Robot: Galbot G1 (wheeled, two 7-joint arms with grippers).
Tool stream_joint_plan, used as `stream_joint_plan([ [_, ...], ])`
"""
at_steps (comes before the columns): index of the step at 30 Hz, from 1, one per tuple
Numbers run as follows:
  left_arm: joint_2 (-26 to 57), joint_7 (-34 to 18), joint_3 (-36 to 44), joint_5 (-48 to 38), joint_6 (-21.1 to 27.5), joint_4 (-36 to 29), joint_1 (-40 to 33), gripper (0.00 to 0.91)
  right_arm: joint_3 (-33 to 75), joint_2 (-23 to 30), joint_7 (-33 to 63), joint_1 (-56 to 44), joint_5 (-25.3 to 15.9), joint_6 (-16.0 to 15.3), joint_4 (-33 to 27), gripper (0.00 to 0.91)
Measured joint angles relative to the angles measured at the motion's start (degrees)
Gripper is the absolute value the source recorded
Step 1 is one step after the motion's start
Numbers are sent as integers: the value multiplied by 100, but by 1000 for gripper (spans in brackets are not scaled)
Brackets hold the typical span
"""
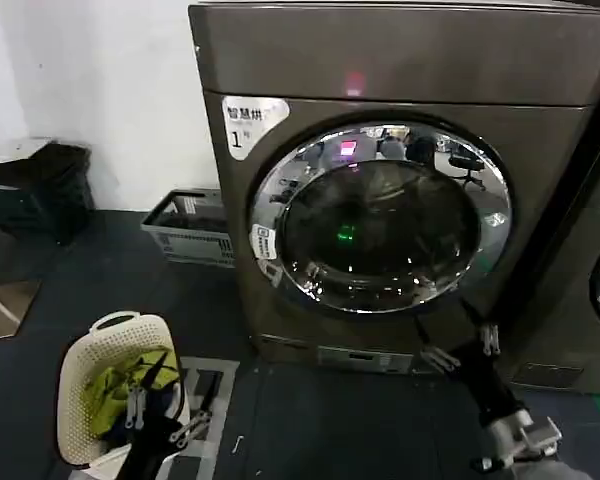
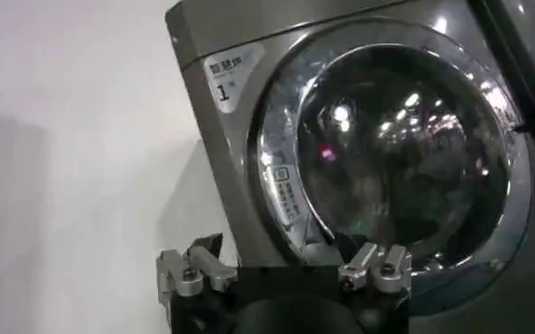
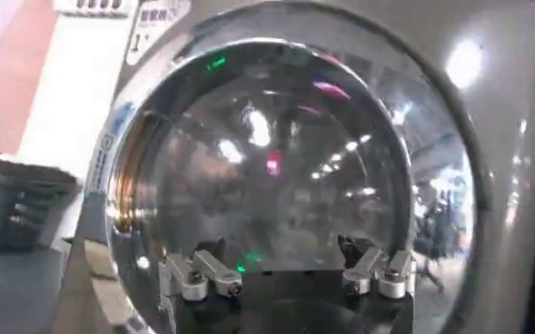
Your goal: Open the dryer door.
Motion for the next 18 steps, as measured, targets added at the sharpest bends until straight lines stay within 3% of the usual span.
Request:
stream_joint_plan([
  [18,1,15,-16,0,4,0,-35,907,-1221,-743,-40,1329,562,-15,-468,907],
])
